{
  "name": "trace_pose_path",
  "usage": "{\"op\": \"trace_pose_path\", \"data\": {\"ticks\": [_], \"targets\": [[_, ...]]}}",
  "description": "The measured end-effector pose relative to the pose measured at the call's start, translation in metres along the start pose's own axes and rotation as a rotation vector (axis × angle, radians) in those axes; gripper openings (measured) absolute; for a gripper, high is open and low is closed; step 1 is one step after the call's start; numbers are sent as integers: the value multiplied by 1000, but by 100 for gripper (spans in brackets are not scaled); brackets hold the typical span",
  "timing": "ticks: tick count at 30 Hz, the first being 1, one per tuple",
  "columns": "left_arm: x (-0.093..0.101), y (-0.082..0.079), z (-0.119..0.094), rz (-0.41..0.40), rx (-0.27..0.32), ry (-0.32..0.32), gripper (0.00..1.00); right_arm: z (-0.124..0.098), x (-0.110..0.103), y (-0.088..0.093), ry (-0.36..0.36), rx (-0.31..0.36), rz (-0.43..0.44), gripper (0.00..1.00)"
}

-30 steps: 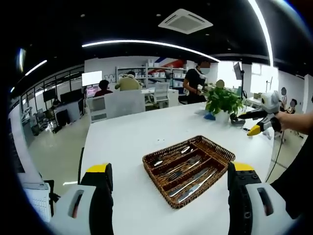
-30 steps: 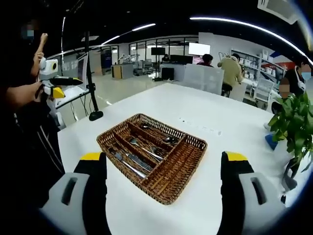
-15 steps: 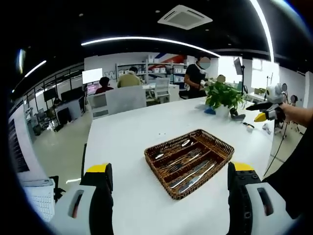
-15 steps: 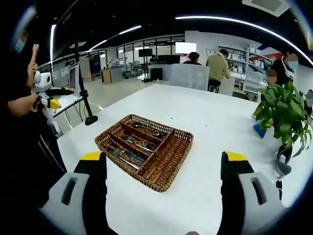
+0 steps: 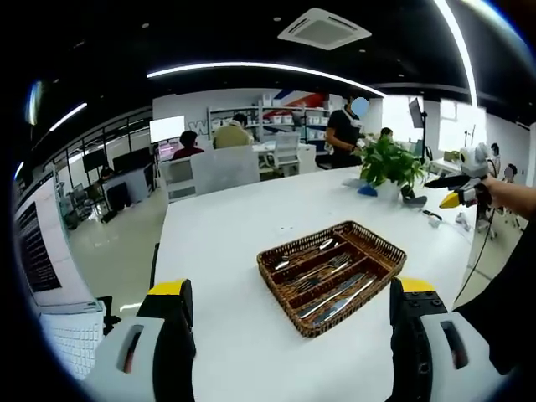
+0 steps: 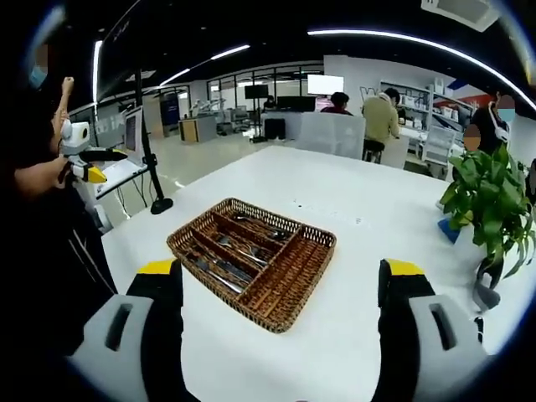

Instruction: Arrange the knives, forks, and spoons in their matching storage slots by inserting each utensil handle-first until every utensil is classified and aligned in the correct compartment

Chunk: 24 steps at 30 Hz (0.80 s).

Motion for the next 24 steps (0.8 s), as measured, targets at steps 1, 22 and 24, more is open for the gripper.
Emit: {"op": "trace_pose_path", "data": {"ticks": [1, 22, 24], "targets": [[0, 0, 0, -1, -1, 0, 99, 0, 1, -1, 0, 1, -1, 100], [-6, 2, 4, -54, 19, 22, 99, 3, 10, -11, -6, 11, -19, 100], [-8, 5, 3, -71, 16, 18, 99, 5, 10, -10, -8, 8, -13, 100]]}}
Point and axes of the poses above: the point that each gripper's makers call its tool centre point, and the gripper's own axes: z roughly forward along the fingers, x roughly to its right, y roughly out of its underside, the point moved 5 cm from there along -z, roughly backward along the fingers, and after that the axes turned 9 degrees about y, right-handed, at the moved point
